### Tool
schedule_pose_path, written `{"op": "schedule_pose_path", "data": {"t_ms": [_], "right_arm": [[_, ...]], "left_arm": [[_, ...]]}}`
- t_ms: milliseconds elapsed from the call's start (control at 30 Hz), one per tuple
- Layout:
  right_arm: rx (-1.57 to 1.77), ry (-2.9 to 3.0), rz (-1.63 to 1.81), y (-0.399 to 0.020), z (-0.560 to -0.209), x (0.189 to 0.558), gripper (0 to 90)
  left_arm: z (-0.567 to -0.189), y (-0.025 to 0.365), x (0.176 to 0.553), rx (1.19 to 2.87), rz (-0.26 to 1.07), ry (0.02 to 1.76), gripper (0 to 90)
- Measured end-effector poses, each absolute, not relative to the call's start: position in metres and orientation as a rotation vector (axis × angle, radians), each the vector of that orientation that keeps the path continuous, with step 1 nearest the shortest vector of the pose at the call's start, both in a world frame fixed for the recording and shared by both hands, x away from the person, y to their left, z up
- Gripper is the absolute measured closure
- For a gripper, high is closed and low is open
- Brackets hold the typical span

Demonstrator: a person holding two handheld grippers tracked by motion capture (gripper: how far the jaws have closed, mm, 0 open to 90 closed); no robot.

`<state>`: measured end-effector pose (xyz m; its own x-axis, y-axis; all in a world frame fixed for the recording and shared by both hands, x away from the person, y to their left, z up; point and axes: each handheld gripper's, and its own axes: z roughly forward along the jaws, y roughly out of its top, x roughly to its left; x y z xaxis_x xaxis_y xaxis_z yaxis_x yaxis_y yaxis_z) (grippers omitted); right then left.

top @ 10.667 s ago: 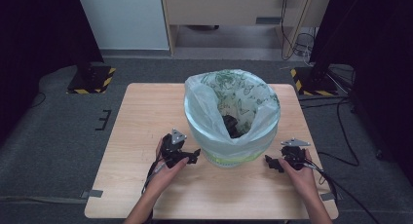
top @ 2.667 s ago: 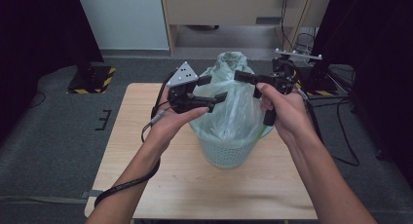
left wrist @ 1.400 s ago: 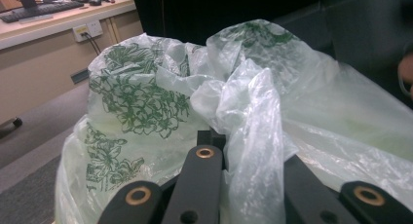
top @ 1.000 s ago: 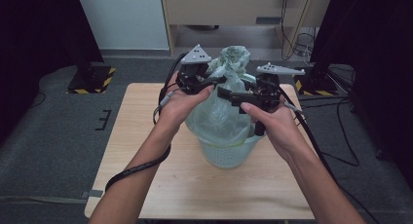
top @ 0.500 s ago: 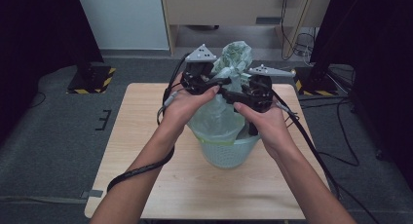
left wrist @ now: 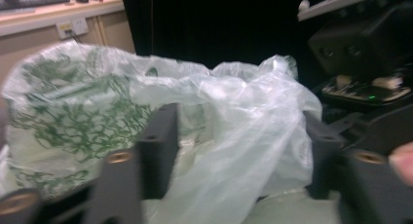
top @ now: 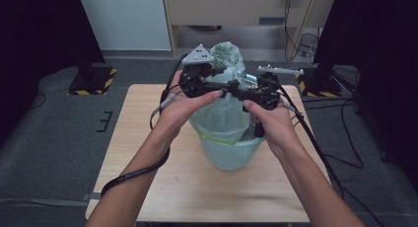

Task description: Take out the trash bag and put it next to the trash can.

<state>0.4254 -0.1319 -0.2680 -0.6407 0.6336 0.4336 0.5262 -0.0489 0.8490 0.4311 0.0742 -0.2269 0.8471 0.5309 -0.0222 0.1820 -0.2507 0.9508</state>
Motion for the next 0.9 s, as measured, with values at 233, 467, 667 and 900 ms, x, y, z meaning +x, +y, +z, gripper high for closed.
{"op": "schedule_pose_path", "data": {"t_ms": [233, 467, 667, 900], "right_arm": [[1.354, 2.07, 1.832, -0.143, -0.263, 0.431, 88.7], [1.441, 2.031, 1.931, -0.151, -0.252, 0.434, 89.0], [1.506, 2.023, 2.037, -0.153, -0.247, 0.434, 89.2], [1.555, 2.062, 2.123, -0.15, -0.245, 0.433, 89.3]], "left_arm": [[-0.227, 0.083, 0.426, 1.773, 0.396, 0.513, 16.2], [-0.241, 0.081, 0.427, 1.832, 0.394, 0.496, 11.0], [-0.25, 0.069, 0.43, 1.871, 0.422, 0.499, 11.1], [-0.254, 0.062, 0.432, 1.865, 0.455, 0.491, 14.1]]}}
